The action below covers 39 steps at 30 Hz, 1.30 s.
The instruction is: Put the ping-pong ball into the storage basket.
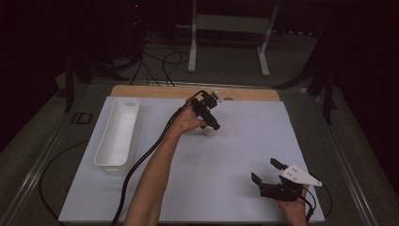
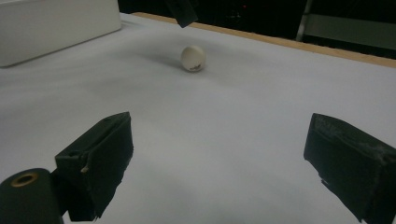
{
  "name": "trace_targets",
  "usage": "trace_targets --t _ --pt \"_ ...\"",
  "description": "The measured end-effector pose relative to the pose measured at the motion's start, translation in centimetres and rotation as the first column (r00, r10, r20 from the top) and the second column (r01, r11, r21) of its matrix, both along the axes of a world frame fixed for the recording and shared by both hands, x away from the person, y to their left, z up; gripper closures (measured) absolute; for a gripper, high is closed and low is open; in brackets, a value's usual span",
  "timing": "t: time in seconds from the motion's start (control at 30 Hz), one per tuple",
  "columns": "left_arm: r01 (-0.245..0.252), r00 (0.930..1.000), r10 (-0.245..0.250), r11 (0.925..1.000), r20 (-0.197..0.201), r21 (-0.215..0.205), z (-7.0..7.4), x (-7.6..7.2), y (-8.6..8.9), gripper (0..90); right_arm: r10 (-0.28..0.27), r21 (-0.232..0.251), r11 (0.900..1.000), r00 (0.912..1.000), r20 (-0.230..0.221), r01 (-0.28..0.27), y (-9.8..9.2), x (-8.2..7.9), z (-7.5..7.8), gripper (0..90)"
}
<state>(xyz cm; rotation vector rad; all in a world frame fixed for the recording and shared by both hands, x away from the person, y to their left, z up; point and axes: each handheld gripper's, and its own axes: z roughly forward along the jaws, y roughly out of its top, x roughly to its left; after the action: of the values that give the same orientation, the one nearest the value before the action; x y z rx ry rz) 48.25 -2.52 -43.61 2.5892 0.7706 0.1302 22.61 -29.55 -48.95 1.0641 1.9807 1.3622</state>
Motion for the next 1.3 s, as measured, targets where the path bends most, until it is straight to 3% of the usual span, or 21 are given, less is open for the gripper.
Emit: trace_targets --t 1.3 --pt "-0.004 0.9998 0.004 1.0000 -0.022 0.002 -1.9 0.4 -0.4 0.3 -0.001 0.001 1.000 1.0000 -0.001 0.001 0.0 0.0 0.0 7.7"
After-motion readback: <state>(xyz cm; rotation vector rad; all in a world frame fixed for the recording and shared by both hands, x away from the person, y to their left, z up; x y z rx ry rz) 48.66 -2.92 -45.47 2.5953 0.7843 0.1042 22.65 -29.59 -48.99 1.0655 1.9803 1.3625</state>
